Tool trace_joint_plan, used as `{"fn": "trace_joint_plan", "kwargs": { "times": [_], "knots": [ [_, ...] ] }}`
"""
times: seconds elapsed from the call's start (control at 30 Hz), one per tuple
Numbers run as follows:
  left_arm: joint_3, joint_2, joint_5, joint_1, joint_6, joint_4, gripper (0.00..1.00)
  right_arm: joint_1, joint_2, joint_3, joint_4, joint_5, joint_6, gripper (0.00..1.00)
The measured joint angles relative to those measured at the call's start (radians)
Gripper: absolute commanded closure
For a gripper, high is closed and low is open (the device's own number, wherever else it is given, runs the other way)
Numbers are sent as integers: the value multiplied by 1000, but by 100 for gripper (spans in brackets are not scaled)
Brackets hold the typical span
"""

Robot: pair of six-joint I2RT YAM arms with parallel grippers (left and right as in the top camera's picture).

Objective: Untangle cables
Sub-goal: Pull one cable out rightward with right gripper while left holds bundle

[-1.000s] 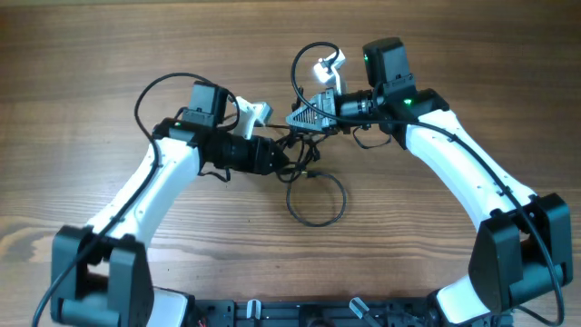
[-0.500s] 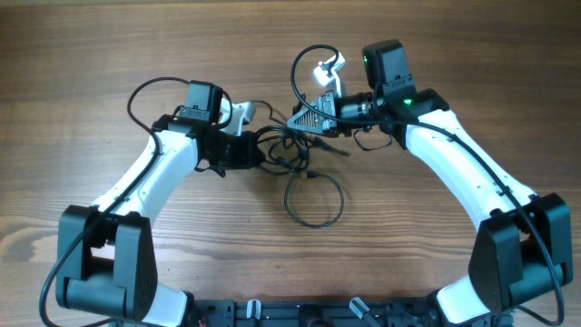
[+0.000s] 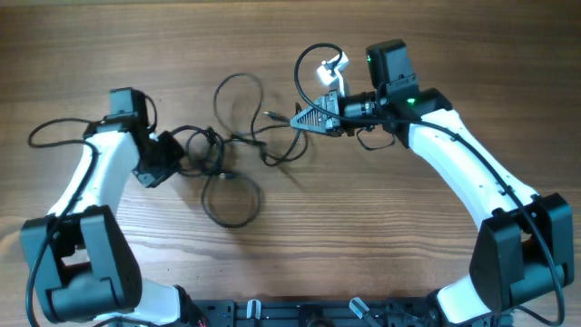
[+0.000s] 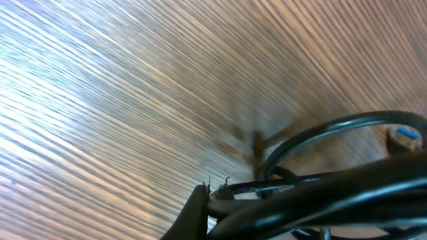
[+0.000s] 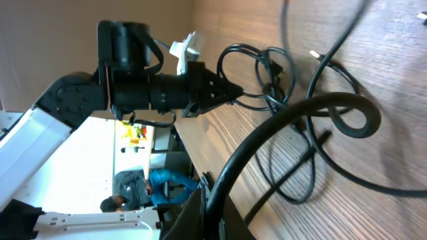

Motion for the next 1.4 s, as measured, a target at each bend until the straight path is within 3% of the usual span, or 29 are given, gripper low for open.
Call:
{"fn": "trace_joint_plan", "kwargs": {
  "times": [0.1,0.57,0.83,0.93,1.1,1.3,1.4],
  "knots": [
    [-21,0,0,13,-1,35,96,-18,0,0,-9,0,-17,96],
    [-93,0,16,186,-53,101,96,-251,-32,77,-472,242,-158,96],
    [-122,0,37,192,-61,137,96,-329,-200,270,-595,612,-182,96],
    [-124,0,51,192,-64,149,96,-322,-214,274,-659,681,-200,96],
    [-124,0,62,192,-64,154,96,-313,-210,263,-763,1037,-153,96],
    [-124,0,71,192,-68,157,96,-349,-191,187,-752,1375,-89,96],
    [-124,0,72,180,-67,164,96,-447,-146,170,-725,1551,-43,96]
  ]
}}
